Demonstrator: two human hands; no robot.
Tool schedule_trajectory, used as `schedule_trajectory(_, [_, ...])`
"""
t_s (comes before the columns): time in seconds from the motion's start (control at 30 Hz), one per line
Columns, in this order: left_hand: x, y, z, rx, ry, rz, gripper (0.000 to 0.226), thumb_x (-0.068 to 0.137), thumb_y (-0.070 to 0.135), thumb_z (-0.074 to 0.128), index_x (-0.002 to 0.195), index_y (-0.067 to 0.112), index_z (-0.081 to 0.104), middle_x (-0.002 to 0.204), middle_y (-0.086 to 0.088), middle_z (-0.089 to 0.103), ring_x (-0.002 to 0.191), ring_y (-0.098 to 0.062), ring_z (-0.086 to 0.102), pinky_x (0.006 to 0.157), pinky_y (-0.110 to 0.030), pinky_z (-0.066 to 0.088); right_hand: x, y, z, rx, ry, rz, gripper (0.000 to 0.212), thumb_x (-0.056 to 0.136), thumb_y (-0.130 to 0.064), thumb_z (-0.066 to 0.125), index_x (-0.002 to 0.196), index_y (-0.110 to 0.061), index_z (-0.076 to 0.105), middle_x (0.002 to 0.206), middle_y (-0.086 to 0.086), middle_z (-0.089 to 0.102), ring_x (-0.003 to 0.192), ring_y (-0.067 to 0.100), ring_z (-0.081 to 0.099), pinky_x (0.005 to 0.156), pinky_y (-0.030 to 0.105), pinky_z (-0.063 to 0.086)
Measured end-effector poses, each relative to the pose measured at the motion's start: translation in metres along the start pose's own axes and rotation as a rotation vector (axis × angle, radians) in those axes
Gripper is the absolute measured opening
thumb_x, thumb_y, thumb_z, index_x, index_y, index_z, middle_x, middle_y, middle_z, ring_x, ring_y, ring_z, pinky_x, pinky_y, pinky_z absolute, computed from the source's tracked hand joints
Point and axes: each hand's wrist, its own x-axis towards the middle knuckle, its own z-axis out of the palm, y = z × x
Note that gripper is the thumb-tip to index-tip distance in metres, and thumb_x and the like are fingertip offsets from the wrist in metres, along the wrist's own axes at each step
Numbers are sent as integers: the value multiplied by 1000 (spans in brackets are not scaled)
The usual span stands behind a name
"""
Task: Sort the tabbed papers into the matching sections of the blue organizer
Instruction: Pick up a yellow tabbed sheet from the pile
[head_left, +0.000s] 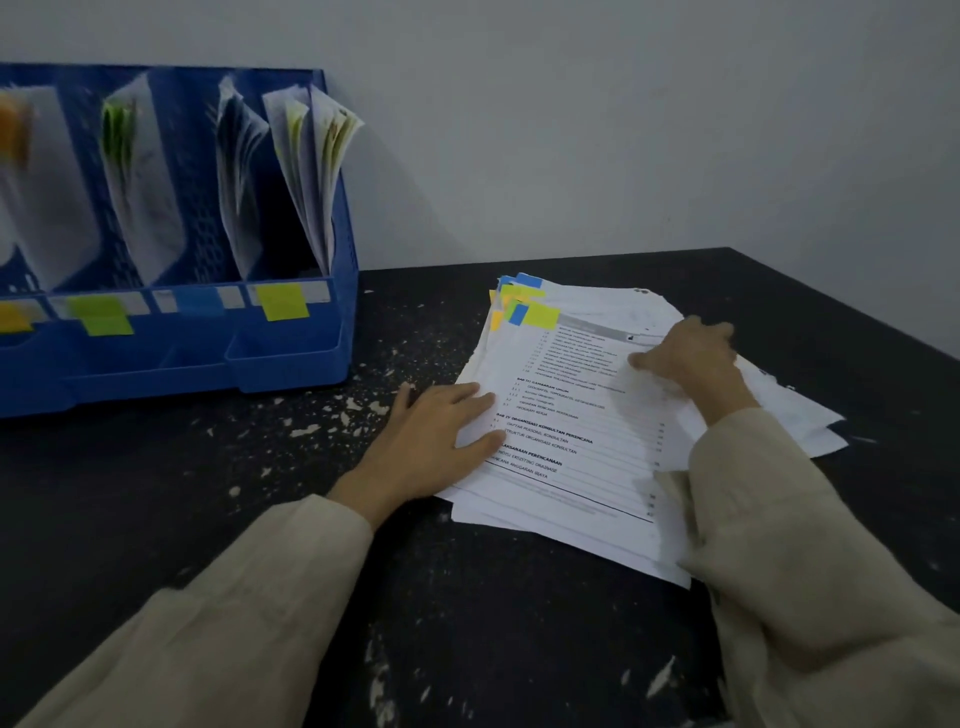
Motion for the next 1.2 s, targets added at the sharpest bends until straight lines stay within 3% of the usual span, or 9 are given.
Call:
schedule_trajectory(0.17, [-1, 2, -2, 32, -51, -6, 62, 89, 64, 37, 145, 37, 29, 155, 10, 20, 142, -7, 14, 116, -48, -10, 7, 3, 5, 61, -62, 77, 76, 81, -54, 63, 134, -6, 40, 140, 19, 33, 129, 33, 34, 99, 40, 36])
schedule_trajectory(0.53, [-1, -1, 1, 114, -117, 0, 79, 73, 83, 19, 144, 51, 16, 156, 12, 11, 142, -10, 9, 114, -54, -13, 5, 14, 4, 67, 53, 167, 91, 78, -57, 65, 138, 0, 30, 139, 20, 29, 129, 33, 29, 100, 42, 33])
schedule_trajectory(0.63, [0, 0, 0, 125, -118, -1, 78, 72, 80, 17, 145, 50, 14, 156, 12, 10, 143, -11, 8, 114, -55, -12, 6, 17, 2, 121, 118, 136, 77, 83, -44, 66, 136, -1, 33, 139, 23, 33, 129, 38, 33, 103, 48, 32])
schedule_trajectory(0.7, [0, 0, 1, 124, -114, 7, 82, 69, 84, 15, 144, 50, 13, 156, 11, 11, 143, -12, 9, 114, -54, -13, 9, 19, 1, 148, 253, 60, 46, 88, -26, 62, 123, -1, 46, 130, 24, 46, 121, 40, 44, 99, 49, 37])
schedule_trajectory(0.77, [0, -1, 2, 121, -102, 15, 88, 64, 86, 9, 144, 50, 13, 156, 11, 12, 142, -12, 10, 114, -54, -13, 9, 18, 0, 227, 362, -19, 14, 90, -13, 55, 101, -3, 57, 111, 22, 60, 104, 40, 57, 86, 41, 45])
schedule_trajectory(0.83, [0, -2, 3, 114, -94, 16, 91, 63, 85, 6, 145, 48, 13, 156, 11, 12, 142, -11, 10, 114, -54, -12, 7, 14, 1, 301, 429, -59, 13, 92, -11, 52, 98, -2, 60, 103, 19, 63, 96, 37, 61, 75, 34, 43])
schedule_trajectory(0.93, [0, -2, 2, 108, -94, 15, 92, 63, 85, 6, 146, 46, 12, 156, 11, 13, 142, -10, 11, 114, -54, -12, 3, 10, -1, 389, 553, -63, 19, 96, -14, 49, 111, -3, 55, 108, 16, 63, 99, 33, 60, 74, 33, 41])
schedule_trajectory(1.03, [0, -3, 2, 104, -91, 15, 93, 64, 84, 6, 147, 43, 10, 155, 10, 15, 141, -11, 14, 115, -54, -10, 3, 11, -5, 631, 640, -90, 20, 98, -15, 46, 115, -5, 50, 103, 10, 60, 92, 23, 57, 72, 26, 38])
schedule_trajectory(1.2, [-1, -1, -1, -70, -12, 6, 76, 85, 73, 27, 149, 36, 8, 154, 10, 19, 141, -10, 20, 116, -49, -9, 9, 7, -5, 1070, 471, -255, 5, 94, -12, 50, 98, -12, 46, 80, -10, 49, 72, 4, 46, 59, 11, 38])
